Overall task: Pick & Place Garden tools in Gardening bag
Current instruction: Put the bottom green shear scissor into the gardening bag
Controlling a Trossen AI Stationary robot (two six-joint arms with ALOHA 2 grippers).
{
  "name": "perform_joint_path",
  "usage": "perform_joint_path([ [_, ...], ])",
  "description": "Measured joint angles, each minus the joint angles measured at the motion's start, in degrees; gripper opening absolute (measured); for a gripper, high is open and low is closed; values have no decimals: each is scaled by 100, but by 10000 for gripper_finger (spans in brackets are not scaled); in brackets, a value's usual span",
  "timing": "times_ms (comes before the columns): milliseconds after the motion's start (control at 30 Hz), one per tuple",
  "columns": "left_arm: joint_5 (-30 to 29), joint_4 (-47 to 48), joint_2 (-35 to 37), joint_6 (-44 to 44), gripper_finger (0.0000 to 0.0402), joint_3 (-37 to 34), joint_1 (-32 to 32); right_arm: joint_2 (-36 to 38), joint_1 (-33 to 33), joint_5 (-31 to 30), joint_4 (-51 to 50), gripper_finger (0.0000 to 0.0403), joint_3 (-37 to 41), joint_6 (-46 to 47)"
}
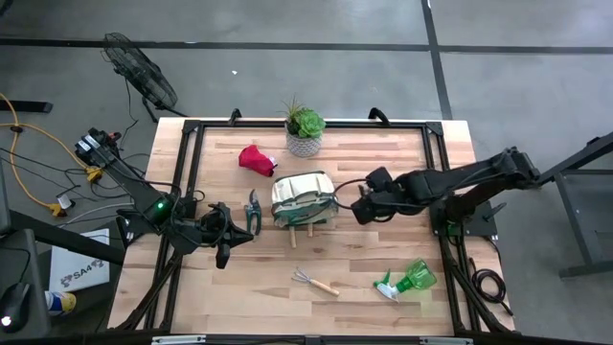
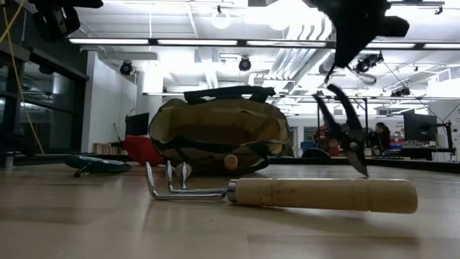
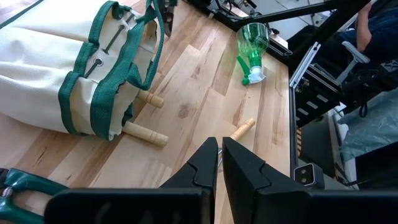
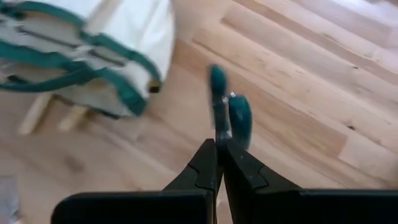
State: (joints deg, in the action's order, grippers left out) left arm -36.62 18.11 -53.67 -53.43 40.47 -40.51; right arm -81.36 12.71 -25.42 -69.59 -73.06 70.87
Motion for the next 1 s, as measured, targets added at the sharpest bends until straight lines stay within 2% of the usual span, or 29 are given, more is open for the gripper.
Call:
perform_joint_path([
  [233, 0, 0, 0, 0, 22, 0, 2, -2, -422, -158, 167, 4, 647, -54],
  [533, -2, -2, 1, 0, 22, 0, 2, -4, -899, -97, 1609, 4, 1742, -317],
  [1000, -4, -2, 0, 0, 22, 0, 0, -4, -1136, 142, 2562, 4, 2493, -365],
])
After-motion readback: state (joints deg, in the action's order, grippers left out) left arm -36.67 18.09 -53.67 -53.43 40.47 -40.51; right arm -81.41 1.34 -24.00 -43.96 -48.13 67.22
